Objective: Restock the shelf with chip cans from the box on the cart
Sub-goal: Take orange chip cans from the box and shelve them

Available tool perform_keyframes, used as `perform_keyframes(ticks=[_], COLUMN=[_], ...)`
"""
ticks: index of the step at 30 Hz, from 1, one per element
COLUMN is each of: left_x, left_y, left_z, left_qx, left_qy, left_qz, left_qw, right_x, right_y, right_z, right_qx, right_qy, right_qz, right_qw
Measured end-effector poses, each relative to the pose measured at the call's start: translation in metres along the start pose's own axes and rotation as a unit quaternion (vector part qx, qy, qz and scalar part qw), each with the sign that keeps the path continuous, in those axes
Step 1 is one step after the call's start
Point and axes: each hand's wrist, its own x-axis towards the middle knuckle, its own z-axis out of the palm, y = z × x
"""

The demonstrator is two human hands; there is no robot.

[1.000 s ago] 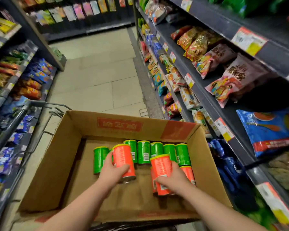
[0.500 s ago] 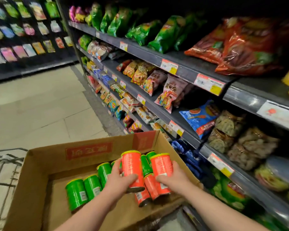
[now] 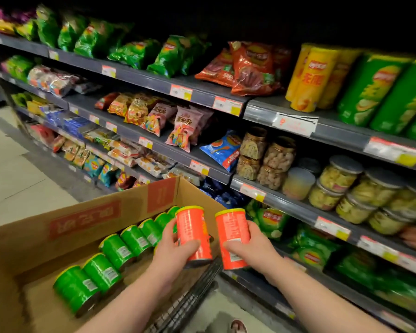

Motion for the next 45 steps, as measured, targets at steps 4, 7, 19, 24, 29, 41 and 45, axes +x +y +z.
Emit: perform_keyframes(ticks=[4,7,19,24,29,41,45], left_x=[-0.017,-0.025,-0.091,-0.15,-0.2,-0.281,-0.289], left_y=[0.003,0.004,0.017,0.022,0.024,0.037,0.046], left_z=[0.034,0.059,0.208,0.293,0.367,0.475,0.495], left_qx=[0.018,0.016,0.097,0.1,0.095,0.105,0.095], left_qy=[-0.075,-0.133,-0.285,-0.329,-0.359,-0.394,-0.399], left_qz=[0.007,0.003,0.014,0.021,0.022,0.076,0.092], left_qw=[0.997,0.991,0.953,0.939,0.928,0.91,0.907], right_x=[-0.038,-0.059,-0.16,-0.217,-0.264,-0.336,-0.341], right_y=[0.016,0.031,0.109,0.156,0.199,0.258,0.265], right_z=[-0.029,-0.049,-0.158,-0.227,-0.29,-0.387,-0.406], right_qx=[0.02,0.045,0.127,0.154,0.175,0.185,0.2], right_qy=[0.054,0.1,0.226,0.273,0.294,0.341,0.345], right_qz=[0.026,0.039,0.076,0.089,0.074,0.034,0.028], right_qw=[0.998,0.993,0.963,0.945,0.937,0.921,0.917])
